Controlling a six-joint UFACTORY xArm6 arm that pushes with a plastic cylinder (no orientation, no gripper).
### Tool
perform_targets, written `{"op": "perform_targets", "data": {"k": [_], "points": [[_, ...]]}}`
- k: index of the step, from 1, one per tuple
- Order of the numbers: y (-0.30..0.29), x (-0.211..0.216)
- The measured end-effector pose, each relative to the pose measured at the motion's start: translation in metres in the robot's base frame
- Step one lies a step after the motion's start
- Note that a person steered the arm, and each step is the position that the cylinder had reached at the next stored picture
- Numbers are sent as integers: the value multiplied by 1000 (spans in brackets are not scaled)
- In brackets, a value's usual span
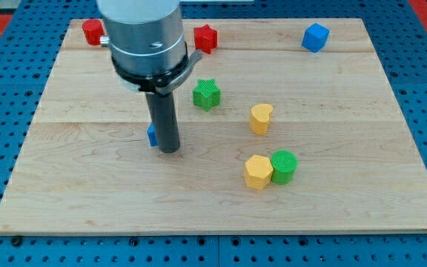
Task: Slide the blue triangle towards the center left
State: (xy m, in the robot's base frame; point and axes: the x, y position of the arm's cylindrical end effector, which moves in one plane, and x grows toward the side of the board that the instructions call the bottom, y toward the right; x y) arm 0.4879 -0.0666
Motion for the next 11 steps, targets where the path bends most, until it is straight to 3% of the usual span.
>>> {"op": "perform_targets", "data": {"k": [2, 3, 4, 5, 6, 7, 8, 11], "points": [[-55, -6], [-16, 17], [27, 2], [12, -37], [-37, -40], [-48, -39], [-23, -26], [-132, -29]]}}
